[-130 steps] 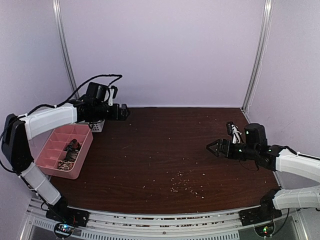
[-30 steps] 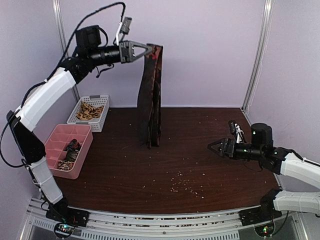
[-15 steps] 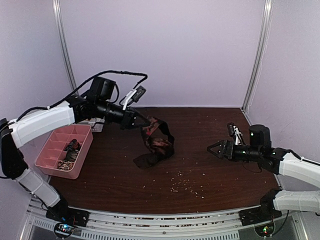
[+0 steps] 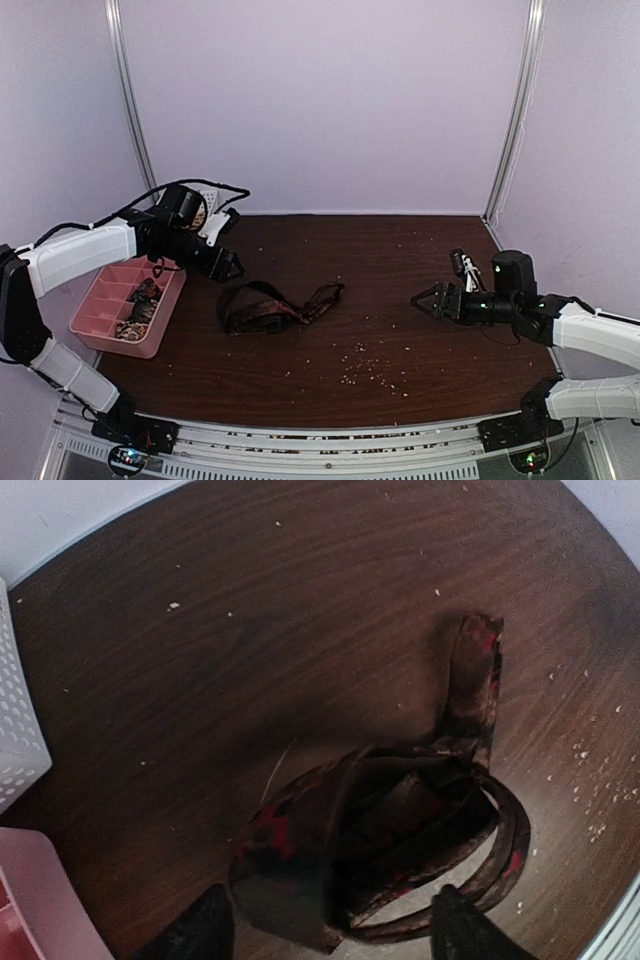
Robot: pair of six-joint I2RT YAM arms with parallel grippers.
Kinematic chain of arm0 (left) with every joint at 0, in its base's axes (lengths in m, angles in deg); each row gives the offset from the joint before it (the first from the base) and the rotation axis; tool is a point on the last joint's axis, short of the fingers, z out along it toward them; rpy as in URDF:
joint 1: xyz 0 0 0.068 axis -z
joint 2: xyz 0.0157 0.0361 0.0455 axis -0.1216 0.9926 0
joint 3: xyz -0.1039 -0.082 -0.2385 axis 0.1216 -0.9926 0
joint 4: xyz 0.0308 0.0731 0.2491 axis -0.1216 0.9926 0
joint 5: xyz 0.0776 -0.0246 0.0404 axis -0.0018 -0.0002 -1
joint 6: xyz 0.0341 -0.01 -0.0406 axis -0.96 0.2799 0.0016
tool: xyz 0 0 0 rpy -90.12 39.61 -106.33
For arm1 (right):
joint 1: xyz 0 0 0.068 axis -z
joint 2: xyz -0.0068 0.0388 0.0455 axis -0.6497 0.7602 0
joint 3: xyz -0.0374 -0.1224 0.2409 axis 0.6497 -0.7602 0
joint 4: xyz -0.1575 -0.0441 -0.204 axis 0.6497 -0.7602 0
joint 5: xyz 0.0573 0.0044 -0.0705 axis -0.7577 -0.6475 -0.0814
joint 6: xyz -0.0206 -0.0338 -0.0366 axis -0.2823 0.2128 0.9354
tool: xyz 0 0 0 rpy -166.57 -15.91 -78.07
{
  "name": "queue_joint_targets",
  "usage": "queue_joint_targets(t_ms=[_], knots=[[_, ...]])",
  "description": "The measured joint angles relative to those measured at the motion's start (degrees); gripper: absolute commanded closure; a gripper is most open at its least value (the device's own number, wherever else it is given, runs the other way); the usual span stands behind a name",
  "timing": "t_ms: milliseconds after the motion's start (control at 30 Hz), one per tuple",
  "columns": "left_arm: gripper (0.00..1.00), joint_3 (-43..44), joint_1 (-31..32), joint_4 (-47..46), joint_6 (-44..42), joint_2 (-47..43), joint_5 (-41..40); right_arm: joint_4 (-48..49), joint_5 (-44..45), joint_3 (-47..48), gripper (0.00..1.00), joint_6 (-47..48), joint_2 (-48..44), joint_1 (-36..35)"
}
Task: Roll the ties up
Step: Put down the tie at the center of the board, then flatten out the tie at the center of the board.
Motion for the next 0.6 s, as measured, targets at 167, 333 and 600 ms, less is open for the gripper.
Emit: queue_joint_targets(t_ms=[167,333,600], knots=[[0.22,7.19,6.40,5.51,-3.15,3.13,-7.32,0.39,0.00,0.00,0.00,0.11,0.00,0.00],[0.23,25.70,13.22,7.56,-6.54,15.80,-9.73,1.44,-0.17,-0.22,0.00,-0.09,0.52,0.00],[0.12,49.33,20.28,13.35,-9.68,41.33,-11.39,1.57,0.11,-2.08,0.00,-0.28,-0.85,0.07]])
